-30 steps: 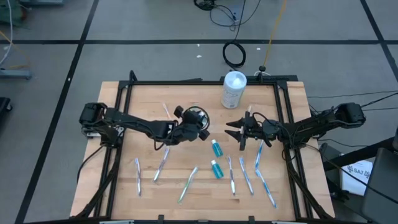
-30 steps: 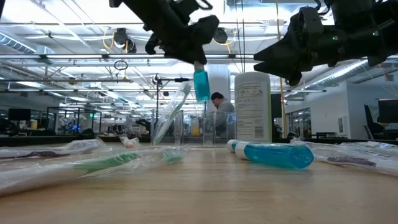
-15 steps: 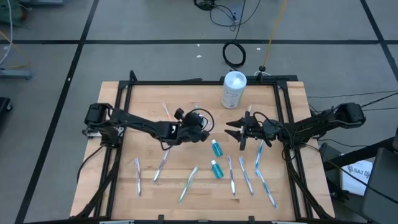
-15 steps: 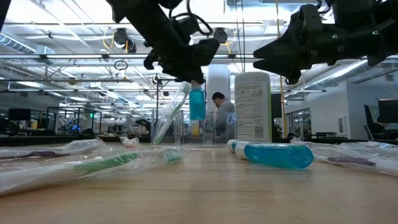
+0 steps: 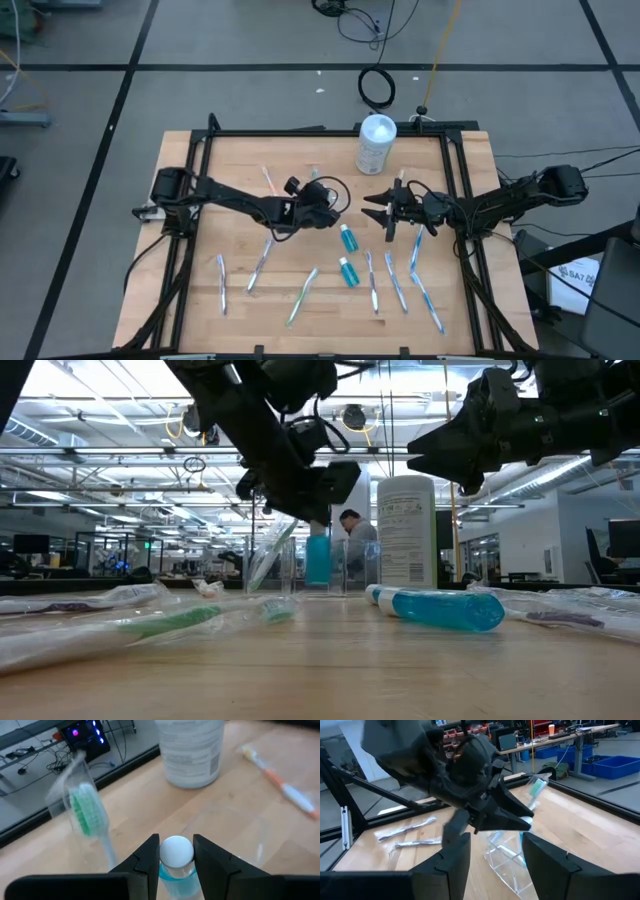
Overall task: Pick & Place toothbrushing station
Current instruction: Put the left blue mouthwash into the transparent organizer
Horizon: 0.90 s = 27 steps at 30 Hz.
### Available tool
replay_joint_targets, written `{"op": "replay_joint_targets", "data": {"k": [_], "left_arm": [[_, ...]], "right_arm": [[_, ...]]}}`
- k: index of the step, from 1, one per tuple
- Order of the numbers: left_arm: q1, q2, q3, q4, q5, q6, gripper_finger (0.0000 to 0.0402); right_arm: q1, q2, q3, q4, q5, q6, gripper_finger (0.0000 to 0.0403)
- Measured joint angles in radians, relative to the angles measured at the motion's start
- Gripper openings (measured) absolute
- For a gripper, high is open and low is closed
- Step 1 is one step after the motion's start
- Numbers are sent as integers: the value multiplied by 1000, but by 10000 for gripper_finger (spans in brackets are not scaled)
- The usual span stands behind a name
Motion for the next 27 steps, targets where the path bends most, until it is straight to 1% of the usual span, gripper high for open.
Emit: {"op": "replay_joint_targets", "data": {"k": [7, 9, 13, 19, 24, 27], "left_arm": [[17, 0, -1, 1, 30, 3, 104], [23, 0, -1, 5, 45, -18, 104], [38, 0, -1, 1, 115, -43, 104], [63, -1, -1, 4, 185, -46, 104], [71, -2, 0, 1, 199, -45, 104], [70, -2, 0, 1, 204, -14, 104]], "right_arm": [[0, 0, 0, -1, 0, 0, 171], [0, 0, 0, -1, 0, 0, 171], [0, 0, 0, 0, 0, 0, 171], [0, 0, 0, -1, 0, 0, 171], [0, 0, 0, -5, 0, 0, 171], [0, 0, 0, -8, 0, 0, 171]]}}
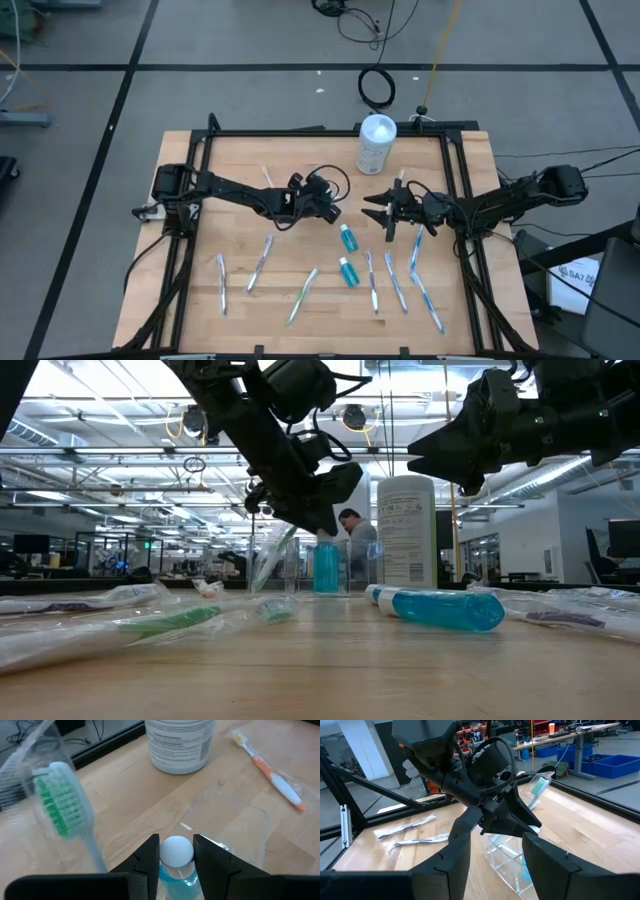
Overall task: Pick & Place toothbrushing station
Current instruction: Put the left blue mouthwash into the transparent organizer, then put the right orange toothbrush into the transparent organizer
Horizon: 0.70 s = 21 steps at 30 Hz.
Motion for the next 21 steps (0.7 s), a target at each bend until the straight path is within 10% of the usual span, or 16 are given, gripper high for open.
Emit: {"op": "replay_joint_targets", "data": {"k": [21], "left_arm": [[-1, -16, -1, 5, 33, 25, 209]], "right_arm": [[0, 0, 0, -5, 0, -5, 171]]}}
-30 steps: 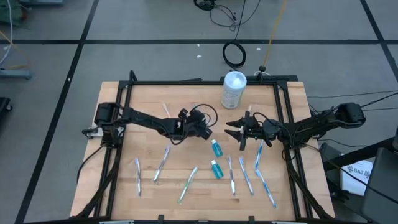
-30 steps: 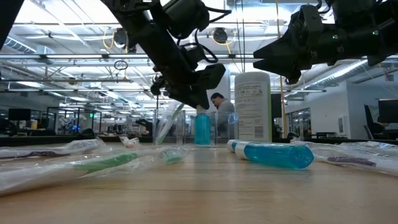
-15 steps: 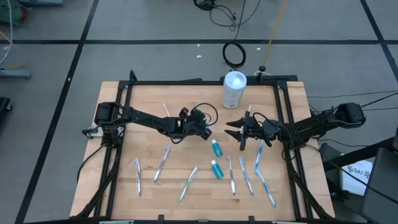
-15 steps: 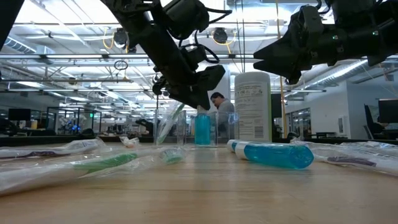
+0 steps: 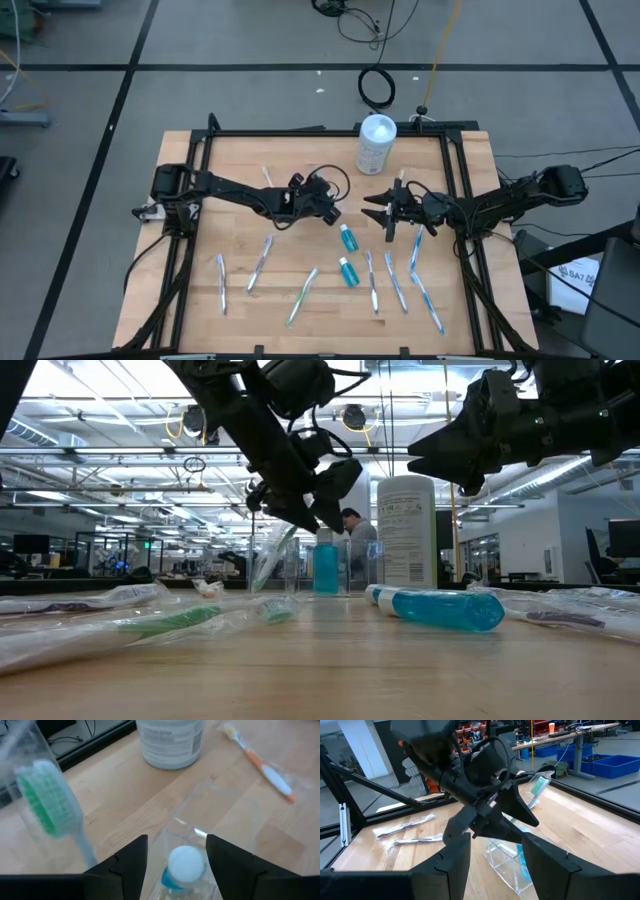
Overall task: Pick & Place toothbrushing station
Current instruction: Put the right orange toothbrush into the transparent organizer
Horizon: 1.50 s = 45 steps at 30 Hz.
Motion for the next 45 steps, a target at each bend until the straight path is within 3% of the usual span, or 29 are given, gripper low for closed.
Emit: {"op": "replay_joint_targets", "data": {"k": [9, 18, 29, 45], "left_arm": [[0, -62, 0, -8, 2, 20, 209], [-31, -204, 0, -60, 25, 85, 209], [-106, -388, 1, -219, 23, 105, 209], [-186, -482, 0, -357, -15, 119, 209]], "right_arm": [[0, 0, 0, -31, 6, -61, 171], [0, 0, 0, -144, 151, -88, 199], [-61, 0, 0, -333, 468, 177, 235], [-198, 0, -2, -607, 472, 479, 228]]}}
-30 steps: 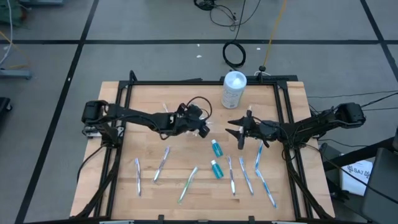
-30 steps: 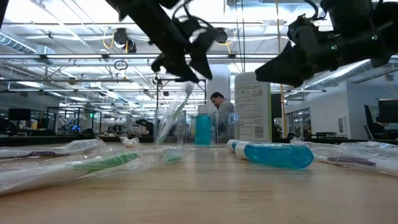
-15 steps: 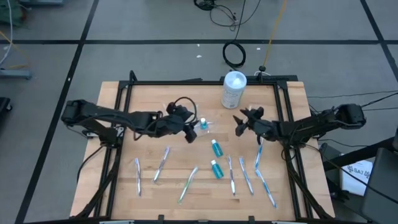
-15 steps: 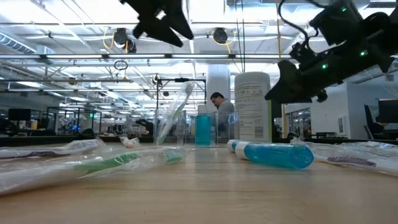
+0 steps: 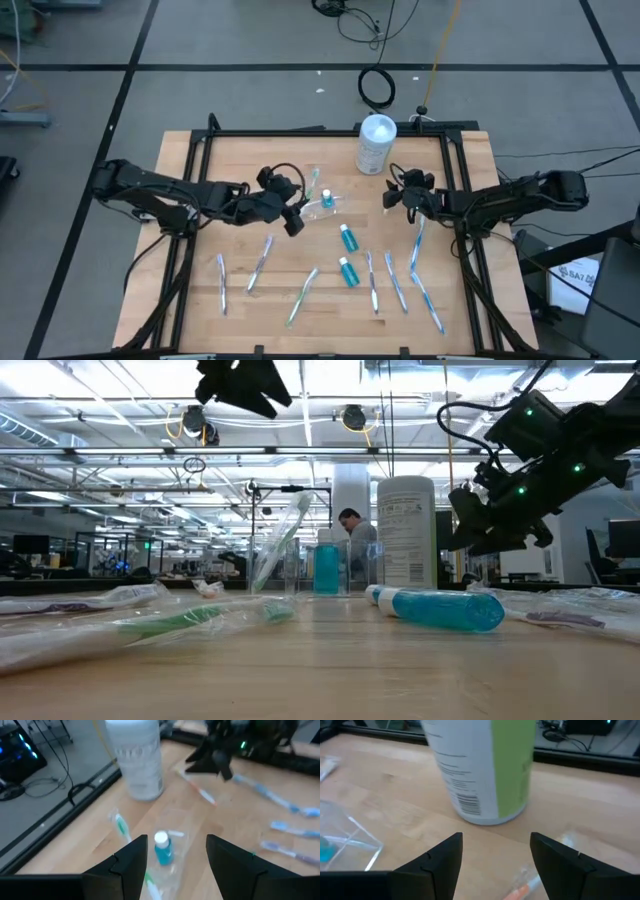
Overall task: Pick & Place toothbrushing station
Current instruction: Put the right orange toothbrush into the transparent organizer
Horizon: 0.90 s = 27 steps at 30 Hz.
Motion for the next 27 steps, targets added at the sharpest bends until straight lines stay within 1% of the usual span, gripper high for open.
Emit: {"op": "replay_joint_targets", "data": {"k": [7, 9, 11, 15, 18, 20, 22, 24, 27], "left_arm": [[-50, -25, 1, -63, -26, -36, 209], [-57, -26, 3, -78, -47, -54, 209], [-69, -28, -1, -128, -71, -70, 209], [-78, -44, 2, -180, -83, -112, 209], [-94, -74, -1, -249, -87, -146, 209], [-98, -92, 3, -263, -114, -161, 209], [-104, -104, 0, -303, -120, -183, 209], [-109, -116, -1, -322, -134, -190, 209], [-112, -122, 1, -351, -148, -200, 209]], "right_arm": [[-39, 0, -55, 4, 0, 115, 226], [-57, 0, -78, 5, 0, 155, 226], [-75, 0, -96, 7, 0, 185, 226], [-98, 0, -124, 14, -2, 210, 226], [-103, 0, -134, 63, -3, 210, 226], [-103, 0, -135, 98, -4, 209, 226], [-103, 0, -135, 128, -6, 206, 226], [-103, 0, -135, 137, -29, 206, 226], [-102, 15, -135, 135, -29, 219, 222]]}}
